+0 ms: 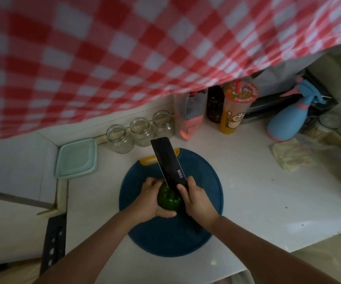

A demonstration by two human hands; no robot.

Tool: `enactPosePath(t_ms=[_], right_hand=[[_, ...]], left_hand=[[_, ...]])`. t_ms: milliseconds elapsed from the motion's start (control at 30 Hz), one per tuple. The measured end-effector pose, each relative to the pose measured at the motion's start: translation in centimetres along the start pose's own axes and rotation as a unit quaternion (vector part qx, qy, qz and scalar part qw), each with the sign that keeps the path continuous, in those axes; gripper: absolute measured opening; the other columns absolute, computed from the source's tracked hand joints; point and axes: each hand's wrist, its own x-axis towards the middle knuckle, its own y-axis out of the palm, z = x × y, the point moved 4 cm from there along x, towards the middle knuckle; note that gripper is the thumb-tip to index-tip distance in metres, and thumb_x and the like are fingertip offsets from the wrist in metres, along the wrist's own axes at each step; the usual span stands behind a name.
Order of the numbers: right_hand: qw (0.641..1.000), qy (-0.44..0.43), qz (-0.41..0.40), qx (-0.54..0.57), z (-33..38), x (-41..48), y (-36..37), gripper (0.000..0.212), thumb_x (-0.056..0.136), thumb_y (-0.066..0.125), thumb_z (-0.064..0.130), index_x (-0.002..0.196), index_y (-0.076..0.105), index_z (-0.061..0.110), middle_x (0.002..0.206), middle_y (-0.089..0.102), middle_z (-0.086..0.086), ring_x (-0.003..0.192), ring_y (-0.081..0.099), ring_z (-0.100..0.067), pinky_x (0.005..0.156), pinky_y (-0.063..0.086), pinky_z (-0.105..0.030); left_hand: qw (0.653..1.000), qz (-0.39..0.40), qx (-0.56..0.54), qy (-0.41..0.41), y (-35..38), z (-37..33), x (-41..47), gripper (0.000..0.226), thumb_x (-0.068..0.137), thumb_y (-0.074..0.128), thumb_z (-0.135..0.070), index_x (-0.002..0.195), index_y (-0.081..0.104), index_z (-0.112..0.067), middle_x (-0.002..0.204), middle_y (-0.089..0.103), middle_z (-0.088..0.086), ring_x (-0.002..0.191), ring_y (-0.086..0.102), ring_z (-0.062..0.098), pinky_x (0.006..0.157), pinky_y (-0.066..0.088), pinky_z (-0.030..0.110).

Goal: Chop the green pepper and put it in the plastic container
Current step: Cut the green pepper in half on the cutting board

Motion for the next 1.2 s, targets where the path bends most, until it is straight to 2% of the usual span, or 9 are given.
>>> enactPosePath(t_ms=[100, 167, 300, 400, 467, 600, 800, 933, 1200], right_hand=[[0.997, 0.047, -0.052, 0.043, -0.2, -0.7, 0.1, 0.020, 0.100, 0.039, 0.033, 0.091, 0.038, 0.015, 0.065, 0.055, -0.001, 0.044, 0.051, -0.006, 0.043, 0.042, -0.026], [0.993, 0.071, -0.070, 0.058, -0.1, -1.3, 0.2, 0.021, 0.100, 0.040, 0.033, 0.090, 0.038, 0.015, 0.068, 0.057, -0.002, 0.046, 0.051, -0.007, 0.046, 0.045, -0.031], [0.991, 0.076, -0.098, 0.051, 0.4, -2.5, 0.0, 0.021, 0.100, 0.039, 0.033, 0.089, 0.039, 0.015, 0.068, 0.057, 0.001, 0.053, 0.054, -0.010, 0.049, 0.045, -0.030], [0.990, 0.089, -0.103, 0.036, -0.5, -4.0, -1.0, 0.021, 0.099, 0.040, 0.033, 0.089, 0.039, 0.015, 0.069, 0.057, 0.002, 0.056, 0.056, -0.010, 0.047, 0.043, -0.023], [0.988, 0.105, -0.107, 0.029, -1.3, -5.2, -1.4, 0.021, 0.099, 0.040, 0.033, 0.087, 0.038, 0.016, 0.069, 0.057, 0.003, 0.057, 0.056, -0.008, 0.046, 0.042, -0.019], [0.985, 0.111, -0.119, 0.050, -1.9, -5.4, -1.5, 0.022, 0.099, 0.042, 0.031, 0.080, 0.036, 0.021, 0.066, 0.055, 0.002, 0.052, 0.052, -0.006, 0.046, 0.041, -0.021], [0.985, 0.111, -0.086, 0.100, -2.2, -4.3, -2.0, 0.024, 0.100, 0.041, 0.031, 0.084, 0.038, 0.013, 0.059, 0.053, -0.003, 0.038, 0.048, -0.010, 0.042, 0.041, -0.027], [0.987, 0.095, -0.085, 0.100, -2.5, -3.9, -2.1, 0.023, 0.100, 0.040, 0.031, 0.085, 0.038, 0.013, 0.055, 0.051, -0.002, 0.039, 0.047, -0.013, 0.041, 0.041, -0.030], [0.992, 0.062, -0.069, 0.088, -2.4, -3.5, -2.3, 0.019, 0.100, 0.039, 0.030, 0.084, 0.037, 0.019, 0.059, 0.052, 0.003, 0.040, 0.048, -0.007, 0.043, 0.038, -0.020]], left_hand=[[0.993, -0.097, -0.072, 0.006, 0.9, -0.2, -1.7, 0.102, 0.064, 0.084, -0.032, 0.144, 0.023, -0.030, 0.130, 0.033, -0.010, 0.121, 0.039, 0.006, 0.100, 0.034, 0.021], [0.983, -0.151, -0.103, 0.007, 2.3, -0.8, -2.6, 0.105, 0.065, 0.084, -0.030, 0.146, 0.017, -0.028, 0.133, 0.031, -0.014, 0.122, 0.036, 0.001, 0.100, 0.034, 0.018], [0.978, -0.198, -0.067, 0.012, 3.1, -1.8, -2.2, 0.096, 0.058, 0.087, -0.031, 0.136, 0.031, -0.020, 0.125, 0.037, -0.010, 0.113, 0.043, 0.003, 0.091, 0.038, 0.016], [0.987, -0.151, -0.042, 0.025, 4.1, -2.3, -2.2, 0.089, 0.057, 0.086, -0.031, 0.130, 0.037, -0.019, 0.123, 0.044, -0.006, 0.110, 0.049, 0.007, 0.093, 0.043, 0.022], [0.992, -0.123, -0.017, 0.039, 5.0, -2.9, -2.2, 0.087, 0.059, 0.085, -0.029, 0.130, 0.036, -0.019, 0.123, 0.043, -0.005, 0.111, 0.047, 0.008, 0.094, 0.041, 0.020], [0.996, -0.082, 0.017, 0.043, 4.8, -3.0, -1.3, 0.086, 0.059, 0.085, -0.028, 0.129, 0.036, -0.019, 0.121, 0.043, -0.004, 0.112, 0.046, 0.010, 0.096, 0.041, 0.023], [0.999, 0.021, 0.020, 0.022, 3.5, -3.3, 0.2, 0.082, 0.059, 0.084, -0.028, 0.124, 0.035, -0.028, 0.114, 0.044, -0.011, 0.103, 0.049, 0.006, 0.090, 0.043, 0.023], [0.997, 0.068, 0.022, 0.007, 2.8, -3.3, 1.0, 0.077, 0.058, 0.084, -0.028, 0.119, 0.037, -0.032, 0.114, 0.047, -0.010, 0.104, 0.051, 0.008, 0.092, 0.047, 0.031], [0.989, 0.137, 0.050, 0.007, 2.1, -3.2, 2.2, 0.080, 0.056, 0.084, -0.032, 0.122, 0.037, -0.036, 0.119, 0.049, -0.010, 0.110, 0.051, 0.011, 0.096, 0.048, 0.040]])
